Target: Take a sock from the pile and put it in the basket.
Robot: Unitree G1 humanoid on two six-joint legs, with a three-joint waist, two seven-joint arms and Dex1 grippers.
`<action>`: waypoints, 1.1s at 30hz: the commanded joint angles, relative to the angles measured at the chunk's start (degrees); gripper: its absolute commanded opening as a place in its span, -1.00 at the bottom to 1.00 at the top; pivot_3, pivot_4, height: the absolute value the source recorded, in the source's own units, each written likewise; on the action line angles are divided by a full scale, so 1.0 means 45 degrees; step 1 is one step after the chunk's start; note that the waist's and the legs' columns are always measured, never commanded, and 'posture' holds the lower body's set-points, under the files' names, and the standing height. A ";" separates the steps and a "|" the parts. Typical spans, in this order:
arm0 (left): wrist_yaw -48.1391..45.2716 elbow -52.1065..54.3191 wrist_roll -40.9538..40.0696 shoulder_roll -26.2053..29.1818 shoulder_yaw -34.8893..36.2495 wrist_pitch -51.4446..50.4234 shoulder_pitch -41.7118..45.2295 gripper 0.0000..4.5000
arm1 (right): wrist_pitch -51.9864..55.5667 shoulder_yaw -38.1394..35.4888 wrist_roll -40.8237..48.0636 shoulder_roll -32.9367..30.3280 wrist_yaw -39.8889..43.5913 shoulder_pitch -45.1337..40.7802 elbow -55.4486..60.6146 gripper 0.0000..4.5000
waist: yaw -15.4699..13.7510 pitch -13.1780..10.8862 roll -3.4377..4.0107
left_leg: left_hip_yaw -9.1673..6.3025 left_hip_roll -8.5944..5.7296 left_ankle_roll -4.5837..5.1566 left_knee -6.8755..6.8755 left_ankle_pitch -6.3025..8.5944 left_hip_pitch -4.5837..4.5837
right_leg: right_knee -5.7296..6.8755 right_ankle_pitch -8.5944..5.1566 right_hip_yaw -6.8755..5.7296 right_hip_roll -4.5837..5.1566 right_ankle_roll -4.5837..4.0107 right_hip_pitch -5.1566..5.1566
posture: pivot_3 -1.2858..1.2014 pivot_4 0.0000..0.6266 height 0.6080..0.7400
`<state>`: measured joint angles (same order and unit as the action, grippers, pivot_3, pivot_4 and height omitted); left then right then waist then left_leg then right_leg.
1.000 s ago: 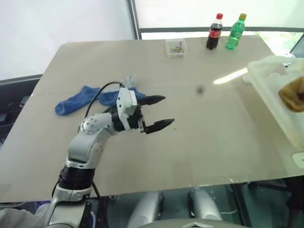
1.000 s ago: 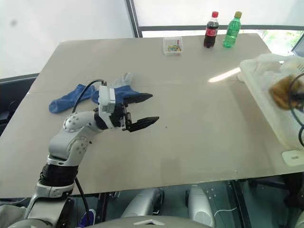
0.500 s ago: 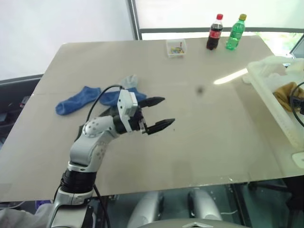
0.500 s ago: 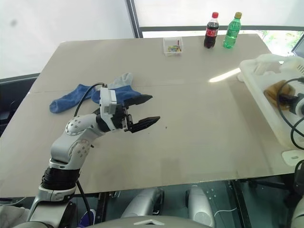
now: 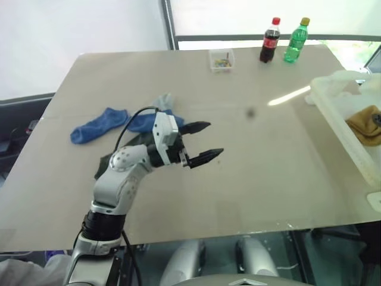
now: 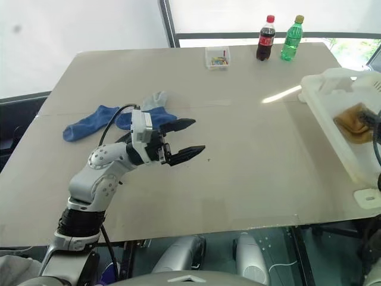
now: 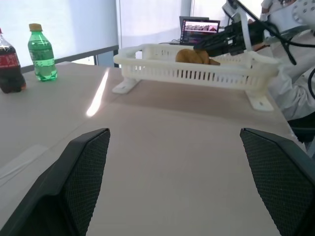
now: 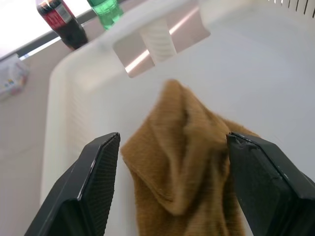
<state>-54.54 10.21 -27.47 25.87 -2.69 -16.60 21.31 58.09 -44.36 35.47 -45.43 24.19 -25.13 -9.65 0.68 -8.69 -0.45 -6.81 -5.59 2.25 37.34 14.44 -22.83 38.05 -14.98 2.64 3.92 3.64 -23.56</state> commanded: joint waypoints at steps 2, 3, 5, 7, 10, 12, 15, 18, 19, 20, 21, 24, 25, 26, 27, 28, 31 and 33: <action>0.0186 -0.0410 -0.0249 -0.0241 0.0607 0.0445 0.0038 1.00 | -0.2471 0.1031 0.0121 0.0565 0.1181 0.1740 0.4970 0.60 | 0.0014 0.0002 0.0014 | -0.0006 0.0001 0.0001 -0.0002 0.0001 -0.0005 | -0.0002 -0.0001 -0.0002 0.0000 0.0001 -0.0007 | 0.03 -0.52 1.00; 0.0252 -0.0497 -0.0261 -0.0279 0.0722 0.0545 -0.0095 1.00 | -0.2591 0.1344 0.0156 0.0841 0.1098 0.2048 0.5555 0.60 | 0.0040 0.0003 0.0013 | -0.0004 0.0001 0.0001 0.0000 0.0001 -0.0002 | 0.0001 -0.0001 0.0000 -0.0002 0.0001 -0.0005 | 0.03 -0.52 1.00; 0.0093 -0.0434 -0.0612 -0.0176 0.0933 0.0175 -0.0473 1.00 | -0.3596 0.2205 -0.0671 0.1346 0.0736 0.2674 0.6278 0.60 | 0.0064 0.0008 0.0004 | -0.0001 0.0002 0.0001 0.0004 0.0001 0.0010 | 0.0003 0.0001 0.0006 -0.0005 0.0003 -0.0001 | 0.03 -0.52 1.00; 0.0155 -0.0264 -0.0505 0.0029 0.1043 0.0171 -0.0811 1.00 | -0.3743 0.2406 -0.0657 0.1908 0.0293 0.2876 0.6624 0.60 | 0.0017 0.0008 0.0004 | -0.0002 0.0000 0.0000 0.0011 0.0000 0.0012 | 0.0011 0.0002 0.0003 0.0000 0.0004 0.0000 | 0.03 -0.52 1.00; 0.0221 0.0111 -0.0361 0.0401 0.1244 0.0423 -0.1300 1.00 | -0.4557 0.3293 -0.1303 0.1893 0.0659 0.3693 0.7472 0.60 | -0.0047 0.0005 0.0010 | -0.0011 -0.0004 -0.0002 0.0012 0.0000 0.0010 | 0.0015 0.0002 0.0000 0.0004 0.0004 -0.0005 | 0.03 -0.52 1.00; 0.0277 0.0430 -0.0536 0.0659 0.1476 0.0245 -0.1709 1.00 | -0.4883 0.4161 -0.1390 0.1835 0.1272 0.4439 0.8362 0.60 | -0.0082 0.0005 0.0012 | -0.0026 -0.0005 -0.0002 0.0011 0.0000 0.0004 | 0.0009 0.0001 -0.0012 0.0007 0.0003 -0.0004 | 0.03 -0.52 1.00; 0.0687 0.1059 -0.0448 0.1143 0.1851 -0.0113 -0.2532 1.00 | -0.5937 0.5697 -0.2191 0.1641 0.2085 0.5682 0.9062 0.60 | -0.0051 0.0006 0.0011 | -0.0029 -0.0003 -0.0003 0.0009 0.0001 0.0005 | 0.0003 0.0001 -0.0013 0.0006 0.0003 -0.0002 | 0.03 -0.52 1.00; 0.0732 0.1793 -0.0658 0.1772 0.2304 -0.0537 -0.3530 1.00 | -0.7388 0.6576 -0.3414 0.1144 0.2762 0.6737 0.8675 0.60 | -0.0032 0.0005 0.0011 | -0.0025 -0.0005 -0.0003 0.0008 0.0001 0.0009 | 0.0000 0.0001 -0.0010 0.0007 0.0003 0.0001 | 0.03 -0.52 1.00; 0.0664 0.2057 -0.0971 0.2011 0.2583 -0.0797 -0.3900 1.00 | -0.7743 0.6617 -0.3548 0.1095 0.2964 0.7034 0.8514 0.60 | -0.0037 0.0006 0.0011 | -0.0024 -0.0005 -0.0003 0.0008 0.0001 0.0010 | 0.0000 0.0001 -0.0010 0.0008 0.0003 0.0001 | 0.03 -0.52 1.00; 0.0553 0.2295 -0.1266 0.2235 0.2866 -0.0999 -0.4253 1.00 | -0.7976 0.6582 -0.3580 0.1091 0.3120 0.7283 0.8389 0.60 | -0.0045 0.0004 0.0008 | -0.0023 -0.0005 -0.0003 0.0008 0.0001 0.0012 | 0.0001 0.0001 -0.0010 0.0008 0.0003 0.0002 | 0.03 -0.52 1.00; 0.0492 0.2505 -0.1425 0.2428 0.3129 -0.1101 -0.4575 1.00 | -0.8139 0.6502 -0.3601 0.1103 0.3202 0.7448 0.8300 0.60 | -0.0046 0.0004 0.0007 | -0.0026 -0.0004 -0.0004 0.0008 0.0001 0.0011 | 0.0002 0.0001 -0.0013 0.0008 0.0003 0.0002 | 0.03 -0.52 1.00; 0.0420 0.2933 -0.1609 0.2978 0.4022 -0.1244 -0.5590 1.00 | -0.8724 0.6135 -0.3716 0.1016 0.3461 0.7876 0.8094 0.60 | -0.0064 0.0004 0.0008 | -0.0030 0.0000 -0.0005 0.0004 0.0002 0.0021 | 0.0003 0.0001 -0.0015 0.0007 0.0003 0.0007 | 0.03 -0.52 1.00; 0.0340 0.2975 -0.1637 0.3134 0.4333 -0.1231 -0.5883 1.00 | -0.8865 0.6032 -0.3710 0.1002 0.3548 0.7999 0.8053 0.60 | -0.0054 0.0004 0.0009 | -0.0031 0.0000 -0.0004 0.0003 0.0002 0.0021 | 0.0005 0.0001 -0.0015 0.0009 0.0003 0.0007 | 0.03 -0.52 1.00; 0.0320 0.2984 -0.1722 0.3262 0.4637 -0.1266 -0.6094 1.00 | -0.8943 0.5958 -0.3705 0.0977 0.3627 0.8097 0.8028 0.60 | -0.0048 0.0004 0.0009 | -0.0029 0.0001 -0.0004 0.0001 0.0003 0.0023 | 0.0003 0.0001 -0.0012 0.0008 0.0003 0.0010 | 0.03 -0.52 1.00; 0.0309 0.2992 -0.1818 0.3382 0.4851 -0.1318 -0.6240 1.00 | -0.8978 0.5922 -0.3703 0.0948 0.3690 0.8164 0.8007 0.60 | -0.0062 0.0004 0.0009 | -0.0029 0.0001 -0.0004 -0.0002 0.0003 0.0026 | 0.0003 0.0001 -0.0012 0.0008 0.0003 0.0010 | 0.03 -0.52 1.00; 0.0309 0.2995 -0.1879 0.3435 0.4974 -0.1344 -0.6329 1.00 | -0.9019 0.5916 -0.3718 0.0942 0.3728 0.8217 0.7998 0.60 | -0.0075 0.0004 0.0009 | -0.0032 0.0001 -0.0004 -0.0001 0.0003 0.0027 | 0.0002 0.0001 -0.0015 0.0008 0.0003 0.0009 | 0.03 -0.52 1.00; 0.0570 0.2892 -0.1800 0.3412 0.5278 -0.1339 -0.6428 1.00 | -0.9163 0.5900 -0.3636 0.0948 0.3942 0.8264 0.7957 0.60 | -0.0137 0.0004 0.0008 | -0.0034 0.0000 -0.0004 0.0001 0.0003 0.0029 | -0.0001 0.0001 -0.0023 0.0012 0.0003 0.0012 | 0.03 -0.52 1.00; 0.0756 0.2839 -0.1817 0.3340 0.5383 -0.1423 -0.6426 1.00 | -0.9211 0.5877 -0.3574 0.0976 0.4019 0.8256 0.7920 0.60 | -0.0148 0.0004 0.0008 | -0.0034 0.0000 -0.0004 0.0001 0.0003 0.0029 | -0.0002 0.0001 -0.0023 0.0012 0.0003 0.0012 | 0.03 -0.52 1.00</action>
